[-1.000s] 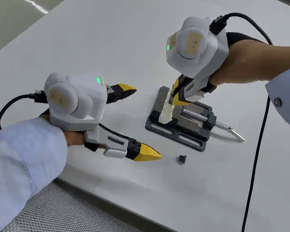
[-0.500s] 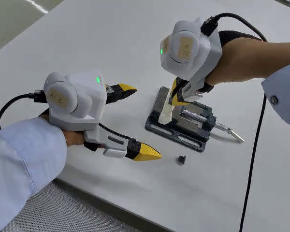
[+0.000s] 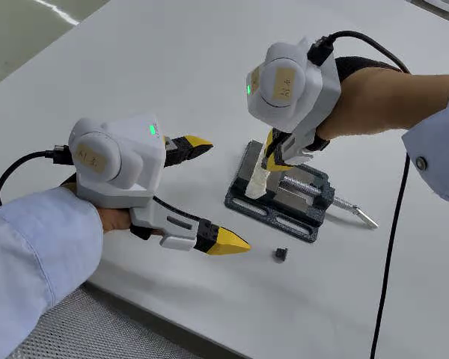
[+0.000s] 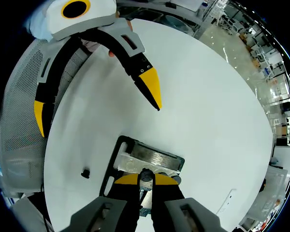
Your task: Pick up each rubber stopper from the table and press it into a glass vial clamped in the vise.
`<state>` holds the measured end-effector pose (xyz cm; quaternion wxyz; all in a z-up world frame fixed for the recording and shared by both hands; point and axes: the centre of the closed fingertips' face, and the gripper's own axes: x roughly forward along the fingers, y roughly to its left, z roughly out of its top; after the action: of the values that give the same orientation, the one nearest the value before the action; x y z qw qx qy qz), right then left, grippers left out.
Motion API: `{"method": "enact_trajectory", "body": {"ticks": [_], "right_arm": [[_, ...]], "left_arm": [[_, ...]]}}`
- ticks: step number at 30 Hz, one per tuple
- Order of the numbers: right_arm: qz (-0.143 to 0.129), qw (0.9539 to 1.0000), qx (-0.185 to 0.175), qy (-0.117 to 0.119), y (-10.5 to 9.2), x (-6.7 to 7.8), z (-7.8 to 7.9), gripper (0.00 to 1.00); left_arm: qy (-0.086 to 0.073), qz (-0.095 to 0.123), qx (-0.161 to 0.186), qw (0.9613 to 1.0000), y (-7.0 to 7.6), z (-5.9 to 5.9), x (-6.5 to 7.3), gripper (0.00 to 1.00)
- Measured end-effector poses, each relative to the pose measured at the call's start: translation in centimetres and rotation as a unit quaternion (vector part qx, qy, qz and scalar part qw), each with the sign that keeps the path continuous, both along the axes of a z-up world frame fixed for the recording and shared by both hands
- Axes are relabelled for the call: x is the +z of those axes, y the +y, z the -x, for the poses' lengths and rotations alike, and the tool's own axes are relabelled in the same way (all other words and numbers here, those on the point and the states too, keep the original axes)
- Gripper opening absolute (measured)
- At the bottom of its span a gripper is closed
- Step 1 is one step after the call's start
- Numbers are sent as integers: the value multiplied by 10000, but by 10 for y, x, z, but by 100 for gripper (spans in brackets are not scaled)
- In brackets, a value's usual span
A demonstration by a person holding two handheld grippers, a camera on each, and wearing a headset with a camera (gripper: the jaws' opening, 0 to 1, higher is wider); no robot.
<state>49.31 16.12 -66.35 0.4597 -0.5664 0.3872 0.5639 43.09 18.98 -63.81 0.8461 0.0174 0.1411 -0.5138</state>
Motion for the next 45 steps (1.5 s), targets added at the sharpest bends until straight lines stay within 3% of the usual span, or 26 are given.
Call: {"method": "enact_trajectory", "body": {"ticks": [10,21,28,32,34,45], "right_arm": [[-108,9997,-209,89,-1,1,-1,7],[-455,9981,-370,194,-3,11,-2,12],[-752,9947,-661,250,-6,15,-6,0],[-874,9934,-707,239,-4,15,-7,0],[-936,9920,-768,345,-2,14,-4,0],[-938,9918,-762,410,0,7,-2,0]], "left_arm": [[7,-31,-12,10000,1,1,-2,95],[20,-72,-45,10000,-1,2,-3,94],[41,-79,-55,9999,-2,3,-3,94],[54,-89,-61,9999,-2,3,-4,94],[58,-91,-65,9999,-3,4,-4,94],[105,-59,-46,9999,-2,3,-4,93]]}}
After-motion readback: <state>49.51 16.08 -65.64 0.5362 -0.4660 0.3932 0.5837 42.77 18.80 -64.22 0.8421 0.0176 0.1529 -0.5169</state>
